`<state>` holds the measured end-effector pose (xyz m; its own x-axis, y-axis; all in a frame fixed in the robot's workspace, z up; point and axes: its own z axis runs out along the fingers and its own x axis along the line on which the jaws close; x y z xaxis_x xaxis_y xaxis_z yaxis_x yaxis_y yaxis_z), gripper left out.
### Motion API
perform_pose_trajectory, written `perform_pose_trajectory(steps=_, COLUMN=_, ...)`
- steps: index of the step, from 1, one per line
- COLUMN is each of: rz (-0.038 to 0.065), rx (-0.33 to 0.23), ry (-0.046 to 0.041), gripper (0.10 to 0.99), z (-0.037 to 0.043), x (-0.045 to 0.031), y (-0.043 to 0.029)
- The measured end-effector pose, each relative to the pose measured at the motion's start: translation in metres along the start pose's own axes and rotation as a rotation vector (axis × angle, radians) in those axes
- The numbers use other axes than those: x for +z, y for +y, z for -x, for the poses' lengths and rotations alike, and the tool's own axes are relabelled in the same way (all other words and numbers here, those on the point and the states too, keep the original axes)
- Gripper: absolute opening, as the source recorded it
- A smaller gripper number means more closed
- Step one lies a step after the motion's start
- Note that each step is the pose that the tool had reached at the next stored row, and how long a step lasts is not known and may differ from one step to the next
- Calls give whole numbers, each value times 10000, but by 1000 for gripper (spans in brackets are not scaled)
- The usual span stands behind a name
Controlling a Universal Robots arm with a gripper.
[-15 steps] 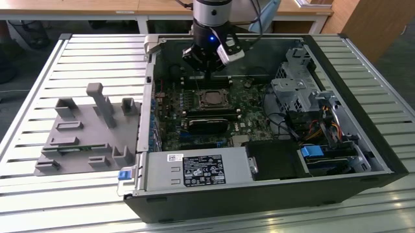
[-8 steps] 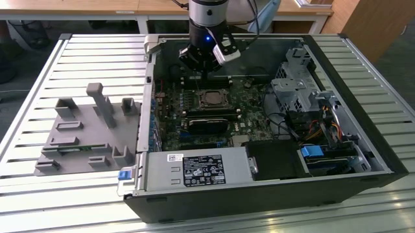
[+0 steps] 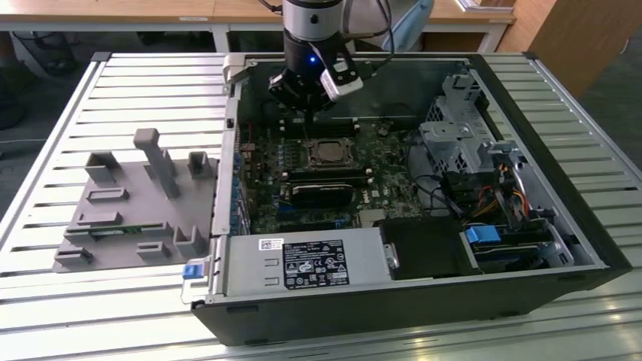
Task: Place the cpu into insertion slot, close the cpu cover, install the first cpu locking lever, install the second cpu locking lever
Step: 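Install the first cpu locking lever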
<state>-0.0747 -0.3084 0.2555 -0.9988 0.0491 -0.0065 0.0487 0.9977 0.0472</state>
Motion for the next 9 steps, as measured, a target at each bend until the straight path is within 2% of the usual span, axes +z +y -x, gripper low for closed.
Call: perform_pose_trajectory(steps=9, rz=1, rx=0, ry=-1, gripper=106, z=-132, x=-1, y=-6)
